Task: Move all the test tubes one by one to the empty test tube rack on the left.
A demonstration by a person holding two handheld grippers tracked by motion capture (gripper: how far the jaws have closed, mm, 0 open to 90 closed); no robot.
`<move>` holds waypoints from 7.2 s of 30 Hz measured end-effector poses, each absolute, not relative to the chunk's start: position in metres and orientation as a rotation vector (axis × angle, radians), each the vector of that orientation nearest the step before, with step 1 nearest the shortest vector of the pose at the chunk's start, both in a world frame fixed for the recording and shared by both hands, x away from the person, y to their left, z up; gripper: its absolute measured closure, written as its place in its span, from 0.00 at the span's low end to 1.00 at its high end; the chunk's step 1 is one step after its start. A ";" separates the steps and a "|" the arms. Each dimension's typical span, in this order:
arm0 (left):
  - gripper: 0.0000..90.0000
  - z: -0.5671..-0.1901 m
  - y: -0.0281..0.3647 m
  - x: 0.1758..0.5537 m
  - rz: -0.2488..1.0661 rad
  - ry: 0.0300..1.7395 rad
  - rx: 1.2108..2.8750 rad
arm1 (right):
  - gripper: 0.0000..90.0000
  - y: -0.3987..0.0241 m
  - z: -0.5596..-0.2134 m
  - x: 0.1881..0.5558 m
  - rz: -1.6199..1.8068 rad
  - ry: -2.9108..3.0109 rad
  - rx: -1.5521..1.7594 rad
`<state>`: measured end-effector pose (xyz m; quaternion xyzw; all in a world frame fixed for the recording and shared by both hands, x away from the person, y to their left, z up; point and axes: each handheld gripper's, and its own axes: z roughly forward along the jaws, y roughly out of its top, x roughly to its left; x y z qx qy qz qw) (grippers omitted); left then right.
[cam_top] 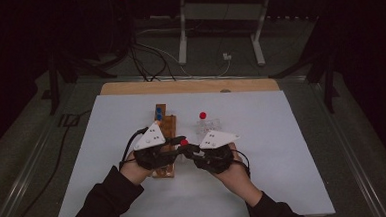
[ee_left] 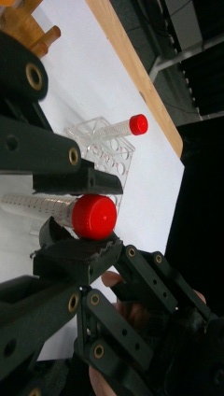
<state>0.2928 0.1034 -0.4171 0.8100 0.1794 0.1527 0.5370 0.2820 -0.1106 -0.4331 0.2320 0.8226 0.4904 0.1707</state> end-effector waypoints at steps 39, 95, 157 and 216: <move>0.80 -0.395 0.162 0.304 0.596 0.637 1.811 | 0.00 -0.125 -0.422 0.287 1.519 2.222 0.772; 0.51 -0.435 0.154 0.311 0.519 0.679 2.020 | 0.00 -0.150 -0.414 0.302 1.546 2.173 0.843; 0.03 -0.418 0.162 0.310 0.465 0.727 1.904 | 0.83 -0.164 -0.470 0.408 1.321 2.313 0.855; 0.03 -0.402 0.124 0.285 0.353 0.502 1.920 | 0.83 -0.138 -0.439 0.310 1.387 2.426 0.646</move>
